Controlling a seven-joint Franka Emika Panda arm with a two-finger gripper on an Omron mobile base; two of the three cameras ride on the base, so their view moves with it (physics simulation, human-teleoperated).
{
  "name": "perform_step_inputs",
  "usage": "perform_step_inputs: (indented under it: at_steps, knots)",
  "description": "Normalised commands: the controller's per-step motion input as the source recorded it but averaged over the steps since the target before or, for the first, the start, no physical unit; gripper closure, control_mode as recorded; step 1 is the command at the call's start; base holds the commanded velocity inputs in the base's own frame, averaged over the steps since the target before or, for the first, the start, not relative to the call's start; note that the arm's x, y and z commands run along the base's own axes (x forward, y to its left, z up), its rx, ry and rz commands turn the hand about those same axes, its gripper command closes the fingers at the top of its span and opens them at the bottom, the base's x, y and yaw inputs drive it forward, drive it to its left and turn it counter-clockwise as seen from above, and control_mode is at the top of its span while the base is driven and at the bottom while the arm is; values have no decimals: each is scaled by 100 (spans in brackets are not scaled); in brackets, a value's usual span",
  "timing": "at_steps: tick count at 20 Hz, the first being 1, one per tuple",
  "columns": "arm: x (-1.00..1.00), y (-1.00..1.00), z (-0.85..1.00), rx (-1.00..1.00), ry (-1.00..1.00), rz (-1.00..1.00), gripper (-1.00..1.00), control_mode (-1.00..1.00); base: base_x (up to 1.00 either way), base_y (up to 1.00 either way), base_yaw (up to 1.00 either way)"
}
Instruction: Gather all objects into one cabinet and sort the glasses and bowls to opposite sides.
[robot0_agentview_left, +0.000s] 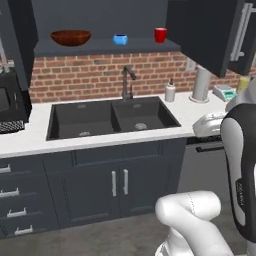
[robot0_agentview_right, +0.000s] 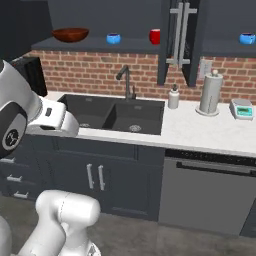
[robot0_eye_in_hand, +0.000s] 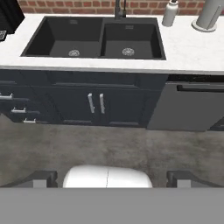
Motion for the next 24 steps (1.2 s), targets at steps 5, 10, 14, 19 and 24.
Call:
perform_step_inputs:
  at_steps: [5, 10, 14, 19, 24]
  knots:
    - [0, 0, 0, 0, 0, 0, -100, 100, -26, -68, -8]
    - [0, 0, 0, 0, 0, 0, -100, 100, -7, -96, -6]
    - [0, 0, 0, 0, 0, 0, -100, 100, 0, -100, -4]
    - [0, 0, 0, 0, 0, 0, -100, 100, 12, -94, -1]
    - [0, 0, 0, 0, 0, 0, -100, 100, 62, -62, 1]
